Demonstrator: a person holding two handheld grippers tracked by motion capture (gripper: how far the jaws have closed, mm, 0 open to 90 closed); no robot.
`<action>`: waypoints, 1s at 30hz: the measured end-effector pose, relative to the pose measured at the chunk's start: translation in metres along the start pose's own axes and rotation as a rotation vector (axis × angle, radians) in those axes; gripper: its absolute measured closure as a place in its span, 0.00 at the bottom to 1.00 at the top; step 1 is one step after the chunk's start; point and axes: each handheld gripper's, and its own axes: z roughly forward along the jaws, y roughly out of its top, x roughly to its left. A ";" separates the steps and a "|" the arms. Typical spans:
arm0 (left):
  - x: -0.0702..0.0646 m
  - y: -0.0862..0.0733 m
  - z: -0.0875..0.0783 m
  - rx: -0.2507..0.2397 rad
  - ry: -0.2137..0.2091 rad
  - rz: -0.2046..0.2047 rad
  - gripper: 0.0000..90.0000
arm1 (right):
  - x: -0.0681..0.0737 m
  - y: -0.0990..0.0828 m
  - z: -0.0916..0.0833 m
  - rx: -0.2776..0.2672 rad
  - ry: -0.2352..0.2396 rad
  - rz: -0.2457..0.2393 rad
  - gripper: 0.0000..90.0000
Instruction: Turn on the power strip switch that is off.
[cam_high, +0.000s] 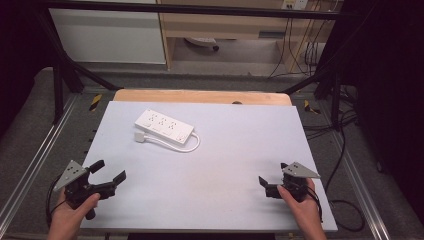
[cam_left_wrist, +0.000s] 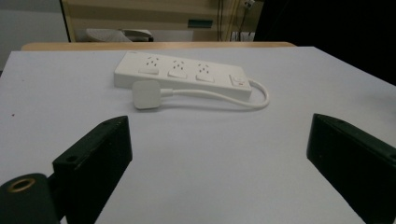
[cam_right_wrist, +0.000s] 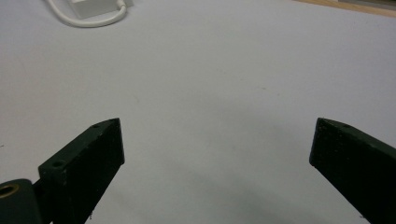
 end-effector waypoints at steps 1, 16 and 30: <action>0.000 0.002 0.002 0.001 0.006 0.005 0.07 | 0.001 0.000 0.000 -0.002 0.002 -0.002 0.04; -0.006 0.032 0.027 0.000 -0.011 0.020 0.08 | 0.008 0.003 -0.002 -0.013 0.031 -0.020 0.04; -0.004 0.057 0.056 -0.004 -0.005 0.044 0.08 | 0.009 0.003 -0.003 -0.017 0.031 -0.025 0.04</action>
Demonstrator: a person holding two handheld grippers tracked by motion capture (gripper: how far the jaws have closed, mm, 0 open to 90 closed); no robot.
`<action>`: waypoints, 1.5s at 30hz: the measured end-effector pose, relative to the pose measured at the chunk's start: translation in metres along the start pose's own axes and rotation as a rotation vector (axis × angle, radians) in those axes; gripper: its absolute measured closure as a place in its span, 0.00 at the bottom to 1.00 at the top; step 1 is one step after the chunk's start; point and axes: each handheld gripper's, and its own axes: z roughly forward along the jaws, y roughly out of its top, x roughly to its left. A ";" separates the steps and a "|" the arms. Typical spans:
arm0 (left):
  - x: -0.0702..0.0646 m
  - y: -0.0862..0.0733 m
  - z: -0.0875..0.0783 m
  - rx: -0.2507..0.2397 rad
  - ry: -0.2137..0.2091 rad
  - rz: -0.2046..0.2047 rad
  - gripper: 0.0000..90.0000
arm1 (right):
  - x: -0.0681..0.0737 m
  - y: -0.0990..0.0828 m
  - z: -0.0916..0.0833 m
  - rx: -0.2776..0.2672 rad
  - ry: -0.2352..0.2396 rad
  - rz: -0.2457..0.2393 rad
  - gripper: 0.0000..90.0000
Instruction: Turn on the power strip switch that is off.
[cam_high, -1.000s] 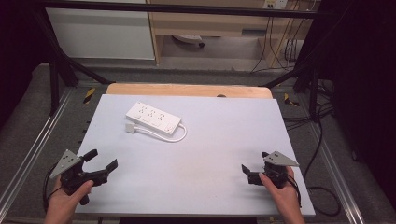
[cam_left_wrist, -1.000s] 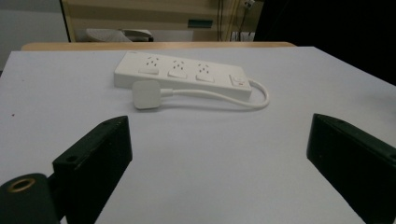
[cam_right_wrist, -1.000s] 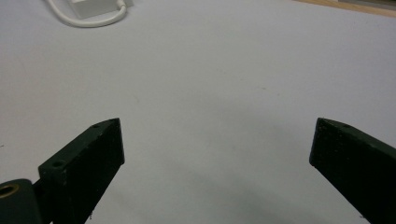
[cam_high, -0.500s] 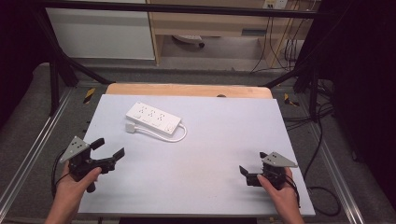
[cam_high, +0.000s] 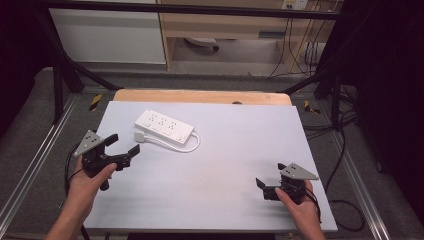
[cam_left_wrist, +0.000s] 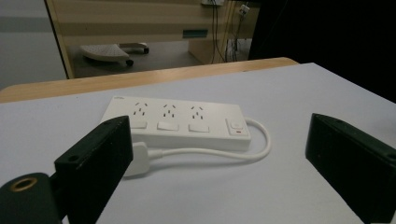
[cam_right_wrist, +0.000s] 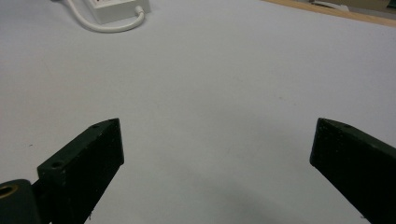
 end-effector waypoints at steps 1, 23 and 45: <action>0.001 0.001 0.003 0.001 0.001 0.002 0.08 | 0.000 0.000 0.000 0.000 0.000 -0.001 0.04; 0.025 0.005 0.054 0.066 0.058 -0.022 0.09 | 0.001 0.001 -0.002 -0.017 0.012 0.009 0.03; 0.035 0.016 0.084 0.052 0.105 -0.032 0.11 | 0.001 0.002 -0.002 -0.019 0.016 0.011 0.03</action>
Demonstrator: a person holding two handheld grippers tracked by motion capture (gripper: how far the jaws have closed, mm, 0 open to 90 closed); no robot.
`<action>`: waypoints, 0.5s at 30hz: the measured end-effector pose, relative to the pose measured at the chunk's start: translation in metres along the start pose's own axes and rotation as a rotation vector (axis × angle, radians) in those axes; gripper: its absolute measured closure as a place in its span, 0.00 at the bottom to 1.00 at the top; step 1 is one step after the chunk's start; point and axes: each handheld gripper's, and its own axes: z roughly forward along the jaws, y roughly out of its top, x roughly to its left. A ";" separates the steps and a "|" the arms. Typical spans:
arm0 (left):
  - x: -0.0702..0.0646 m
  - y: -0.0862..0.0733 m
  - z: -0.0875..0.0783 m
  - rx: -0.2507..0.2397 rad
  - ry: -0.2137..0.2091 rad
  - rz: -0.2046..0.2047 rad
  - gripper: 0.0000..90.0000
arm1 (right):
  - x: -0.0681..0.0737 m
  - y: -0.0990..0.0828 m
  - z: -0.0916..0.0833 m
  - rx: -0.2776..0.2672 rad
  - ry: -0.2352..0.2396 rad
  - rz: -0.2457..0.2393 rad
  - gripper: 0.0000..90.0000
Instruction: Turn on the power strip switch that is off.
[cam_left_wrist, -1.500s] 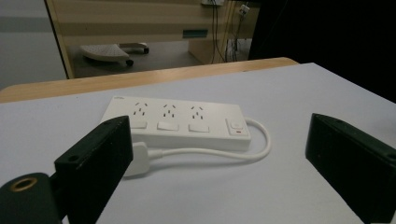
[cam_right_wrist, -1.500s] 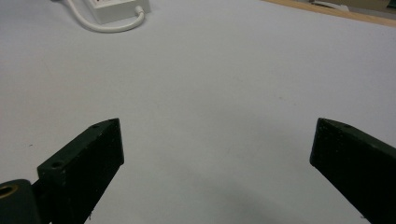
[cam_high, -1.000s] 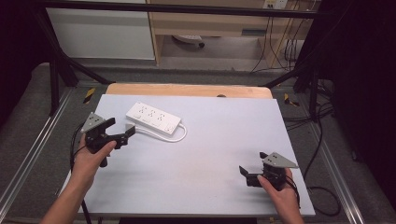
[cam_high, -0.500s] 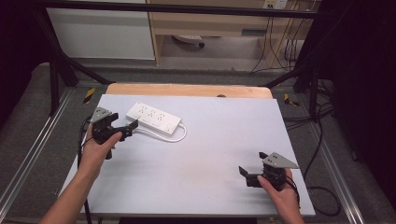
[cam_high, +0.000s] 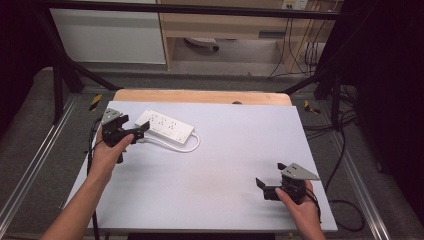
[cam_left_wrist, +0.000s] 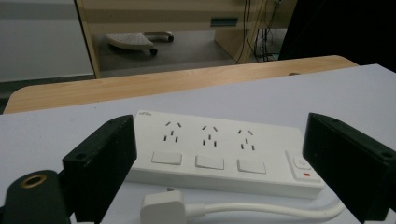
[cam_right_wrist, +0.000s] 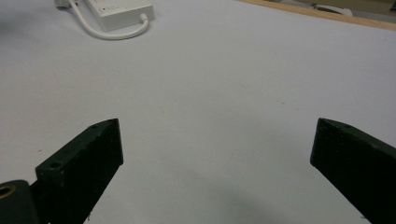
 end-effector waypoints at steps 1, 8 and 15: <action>0.001 0.000 0.001 0.001 0.002 -0.001 0.11 | 0.000 0.000 0.000 0.002 0.001 -0.002 0.03; 0.004 0.000 0.008 0.002 0.020 -0.004 0.12 | 0.001 0.000 0.000 0.004 -0.002 -0.006 0.03; 0.010 0.001 0.020 0.007 0.047 -0.017 0.13 | 0.001 0.000 0.001 0.006 -0.007 0.002 0.03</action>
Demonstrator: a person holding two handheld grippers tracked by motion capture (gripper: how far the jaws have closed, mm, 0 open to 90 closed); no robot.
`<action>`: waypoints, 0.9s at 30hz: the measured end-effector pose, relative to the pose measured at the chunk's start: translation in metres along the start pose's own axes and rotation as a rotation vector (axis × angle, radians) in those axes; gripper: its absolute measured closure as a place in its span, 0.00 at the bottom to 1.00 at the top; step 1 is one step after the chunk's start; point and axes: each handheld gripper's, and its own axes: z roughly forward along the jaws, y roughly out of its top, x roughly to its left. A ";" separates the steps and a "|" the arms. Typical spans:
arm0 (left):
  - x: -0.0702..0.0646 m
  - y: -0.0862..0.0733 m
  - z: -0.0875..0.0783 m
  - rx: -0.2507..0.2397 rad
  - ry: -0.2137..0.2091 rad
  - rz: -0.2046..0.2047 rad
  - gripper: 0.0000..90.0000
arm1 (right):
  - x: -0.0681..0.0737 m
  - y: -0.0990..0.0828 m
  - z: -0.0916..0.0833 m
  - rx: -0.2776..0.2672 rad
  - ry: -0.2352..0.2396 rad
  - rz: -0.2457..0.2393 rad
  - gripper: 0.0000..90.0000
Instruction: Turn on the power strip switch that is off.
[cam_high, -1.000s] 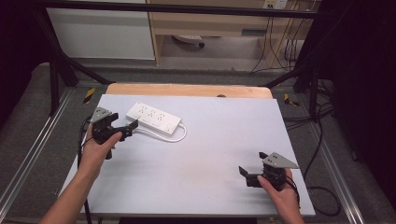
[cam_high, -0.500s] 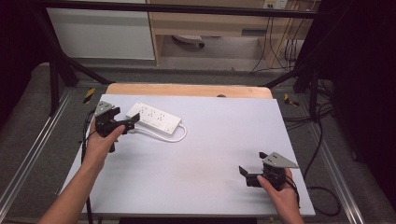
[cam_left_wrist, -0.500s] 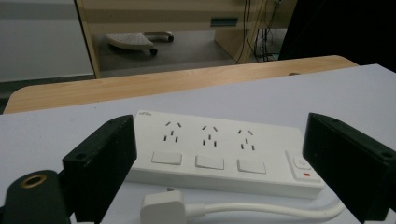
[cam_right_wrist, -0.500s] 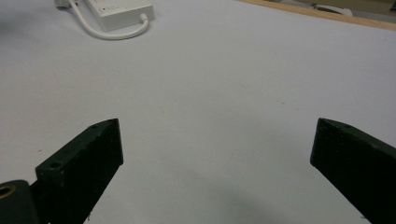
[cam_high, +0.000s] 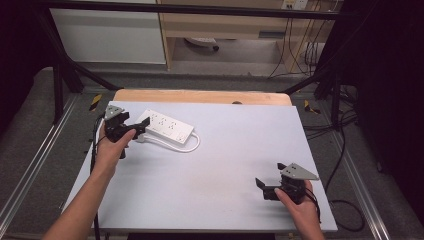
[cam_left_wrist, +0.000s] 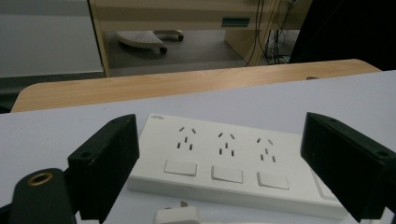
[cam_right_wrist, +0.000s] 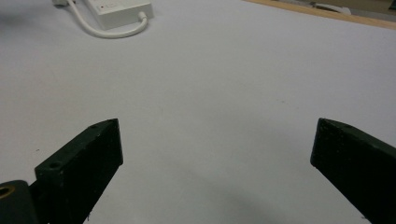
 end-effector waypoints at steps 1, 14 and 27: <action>0.001 0.000 0.002 0.002 0.006 -0.003 0.13 | 0.000 0.000 0.000 0.000 0.000 0.001 0.03; 0.004 -0.006 0.017 0.036 0.036 -0.012 0.24 | 0.000 0.000 0.000 -0.003 0.004 0.004 0.03; 0.010 -0.014 0.031 0.087 0.086 0.009 0.47 | 0.000 0.001 -0.002 -0.011 0.013 0.001 0.03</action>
